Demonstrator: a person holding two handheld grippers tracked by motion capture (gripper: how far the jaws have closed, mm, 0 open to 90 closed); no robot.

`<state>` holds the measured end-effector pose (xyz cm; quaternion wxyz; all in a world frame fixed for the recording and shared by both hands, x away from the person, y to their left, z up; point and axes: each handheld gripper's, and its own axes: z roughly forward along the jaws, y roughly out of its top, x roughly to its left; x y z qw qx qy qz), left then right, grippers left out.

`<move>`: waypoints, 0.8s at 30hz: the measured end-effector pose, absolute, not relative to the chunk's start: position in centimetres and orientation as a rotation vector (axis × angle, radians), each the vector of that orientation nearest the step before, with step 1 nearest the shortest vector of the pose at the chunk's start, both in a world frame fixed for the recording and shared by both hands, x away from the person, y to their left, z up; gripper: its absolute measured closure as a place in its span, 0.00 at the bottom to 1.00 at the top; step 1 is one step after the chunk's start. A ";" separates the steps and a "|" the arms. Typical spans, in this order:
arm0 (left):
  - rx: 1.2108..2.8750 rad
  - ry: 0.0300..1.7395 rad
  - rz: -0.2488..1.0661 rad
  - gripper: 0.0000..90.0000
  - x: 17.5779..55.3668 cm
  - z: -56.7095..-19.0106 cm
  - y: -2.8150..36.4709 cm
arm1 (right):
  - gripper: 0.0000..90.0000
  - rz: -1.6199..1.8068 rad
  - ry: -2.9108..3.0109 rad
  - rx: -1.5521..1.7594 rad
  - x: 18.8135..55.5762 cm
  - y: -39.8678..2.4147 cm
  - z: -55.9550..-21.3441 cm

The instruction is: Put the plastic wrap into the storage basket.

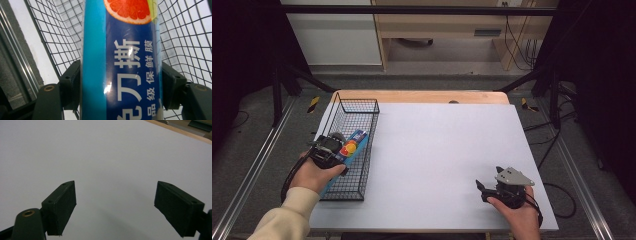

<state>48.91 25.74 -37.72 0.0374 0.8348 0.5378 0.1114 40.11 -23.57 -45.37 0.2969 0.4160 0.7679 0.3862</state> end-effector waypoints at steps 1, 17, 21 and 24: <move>2.568 1.649 0.340 0.35 49.0 -37.7 25.7 | 0.20 1.028 2.042 1.105 40.1 -23.6 -45.4; 2.621 1.667 0.278 0.35 50.0 -38.1 25.4 | 0.20 1.019 2.063 1.109 40.2 -23.5 -45.5; 2.637 1.666 0.270 0.35 50.2 -38.2 25.3 | 0.20 1.020 2.065 1.108 40.2 -23.6 -45.5; 2.640 1.665 0.275 0.35 50.2 -38.2 25.2 | 0.20 1.019 2.067 1.112 40.2 -23.5 -45.6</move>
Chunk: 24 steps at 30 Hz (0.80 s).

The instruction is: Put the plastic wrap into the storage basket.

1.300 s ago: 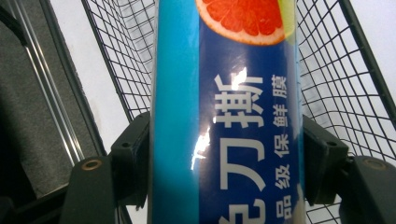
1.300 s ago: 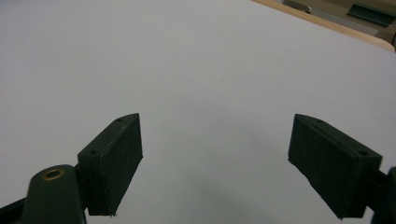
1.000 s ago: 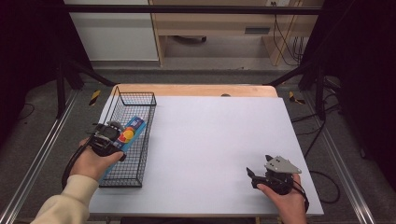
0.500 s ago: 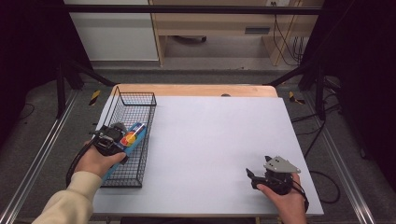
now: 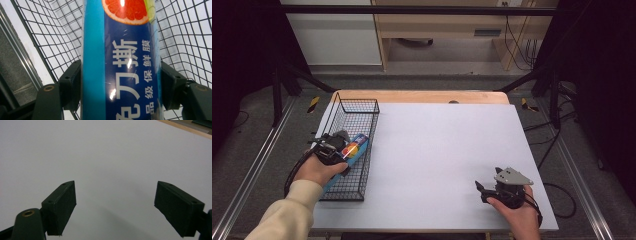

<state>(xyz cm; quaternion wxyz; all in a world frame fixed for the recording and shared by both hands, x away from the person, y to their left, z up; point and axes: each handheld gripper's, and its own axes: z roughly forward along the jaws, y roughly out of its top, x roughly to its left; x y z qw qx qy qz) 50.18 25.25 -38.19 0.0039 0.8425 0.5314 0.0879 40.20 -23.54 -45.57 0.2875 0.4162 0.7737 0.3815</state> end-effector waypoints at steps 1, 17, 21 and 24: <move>2.642 1.665 0.273 0.35 50.2 -38.2 25.2 | 0.20 1.021 2.067 1.113 40.2 -23.5 -45.6; 2.587 1.607 0.354 0.29 50.1 -37.2 25.5 | 0.20 1.016 2.077 1.107 40.2 -23.5 -45.6; 2.551 1.596 0.385 0.26 49.9 -36.7 25.7 | 0.19 1.015 2.078 1.108 40.2 -23.5 -45.6; 2.533 1.584 0.413 0.25 49.8 -36.3 25.8 | 0.19 1.015 2.076 1.110 40.2 -23.5 -45.6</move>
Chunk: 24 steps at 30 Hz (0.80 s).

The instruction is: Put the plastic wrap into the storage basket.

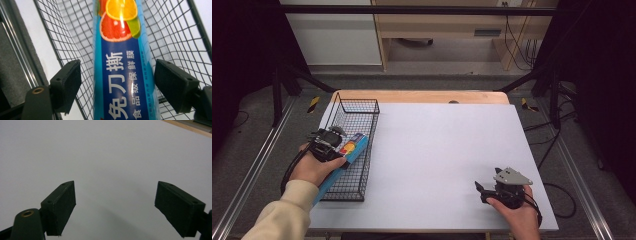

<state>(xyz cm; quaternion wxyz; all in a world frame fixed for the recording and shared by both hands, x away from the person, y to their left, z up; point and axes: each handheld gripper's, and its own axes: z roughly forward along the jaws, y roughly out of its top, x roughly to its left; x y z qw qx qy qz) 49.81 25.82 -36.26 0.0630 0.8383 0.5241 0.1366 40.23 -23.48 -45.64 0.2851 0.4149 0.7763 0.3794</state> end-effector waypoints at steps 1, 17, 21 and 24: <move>2.529 1.580 0.419 0.24 49.8 -36.2 25.8 | 0.19 1.013 2.076 1.109 40.2 -23.5 -45.7; 2.484 1.483 0.532 0.15 48.9 -35.4 25.4 | 0.18 1.015 2.081 1.109 40.3 -23.5 -45.7; 2.467 1.456 0.542 0.14 48.8 -35.4 25.2 | 0.17 1.017 2.080 1.111 40.3 -23.5 -45.6; 2.455 1.443 0.552 0.13 48.6 -35.3 25.2 | 0.17 1.017 2.081 1.111 40.2 -23.5 -45.6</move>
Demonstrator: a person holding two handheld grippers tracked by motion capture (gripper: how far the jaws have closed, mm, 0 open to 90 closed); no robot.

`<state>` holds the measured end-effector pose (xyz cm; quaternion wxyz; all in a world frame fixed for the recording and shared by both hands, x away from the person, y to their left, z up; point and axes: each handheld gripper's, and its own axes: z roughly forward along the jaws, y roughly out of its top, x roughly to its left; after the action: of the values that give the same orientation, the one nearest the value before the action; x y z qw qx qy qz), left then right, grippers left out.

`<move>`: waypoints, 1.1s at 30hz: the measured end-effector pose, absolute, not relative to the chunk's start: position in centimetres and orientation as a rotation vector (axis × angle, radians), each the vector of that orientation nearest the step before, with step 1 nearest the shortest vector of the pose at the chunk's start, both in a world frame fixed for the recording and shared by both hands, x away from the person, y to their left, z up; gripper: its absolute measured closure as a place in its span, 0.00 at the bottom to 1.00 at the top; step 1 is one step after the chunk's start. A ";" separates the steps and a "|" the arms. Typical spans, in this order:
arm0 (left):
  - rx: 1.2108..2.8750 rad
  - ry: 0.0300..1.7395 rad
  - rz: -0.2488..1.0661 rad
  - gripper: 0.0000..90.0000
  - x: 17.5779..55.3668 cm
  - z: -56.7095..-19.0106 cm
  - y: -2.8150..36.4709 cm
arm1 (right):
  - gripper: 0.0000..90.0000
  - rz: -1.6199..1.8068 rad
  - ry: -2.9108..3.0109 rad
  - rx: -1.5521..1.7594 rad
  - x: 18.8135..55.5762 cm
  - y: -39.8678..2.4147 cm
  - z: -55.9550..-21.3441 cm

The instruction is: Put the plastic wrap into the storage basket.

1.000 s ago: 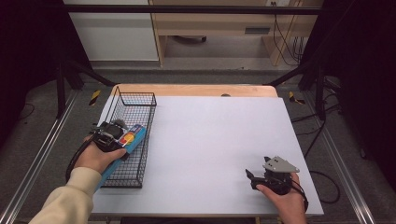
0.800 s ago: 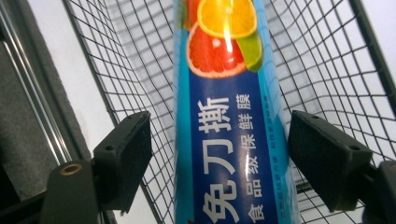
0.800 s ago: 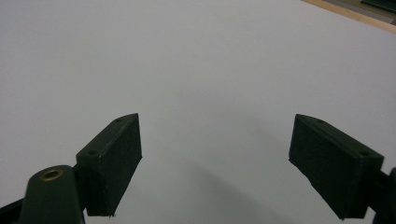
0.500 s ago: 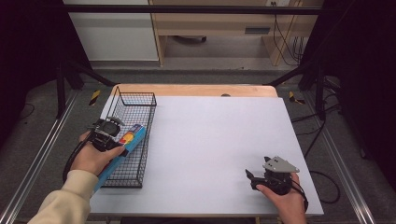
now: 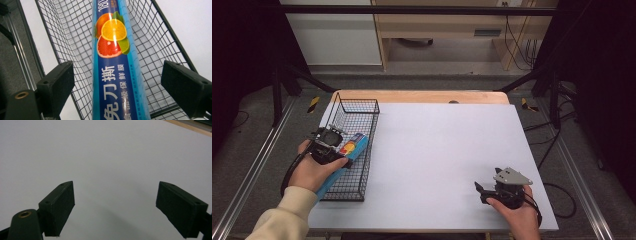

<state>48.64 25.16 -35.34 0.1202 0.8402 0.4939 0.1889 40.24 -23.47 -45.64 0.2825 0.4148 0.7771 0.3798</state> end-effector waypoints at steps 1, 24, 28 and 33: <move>2.446 1.437 0.559 0.13 48.6 -35.3 25.2 | 0.17 1.018 2.081 1.110 40.2 -23.5 -45.6; 2.240 1.314 0.622 0.07 46.4 -33.9 25.0 | 0.08 1.035 2.092 1.129 40.5 -23.8 -45.5; 2.207 1.275 0.627 0.07 45.6 -33.3 24.2 | 0.08 1.036 2.091 1.128 40.5 -23.8 -45.5; 2.206 1.219 0.655 0.06 44.9 -32.8 23.0 | 0.08 1.035 2.089 1.124 40.4 -23.8 -45.5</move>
<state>44.88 23.03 -32.79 0.2656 0.8166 0.4513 0.2426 40.42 -23.84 -45.48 0.2731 0.4179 0.7764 0.3846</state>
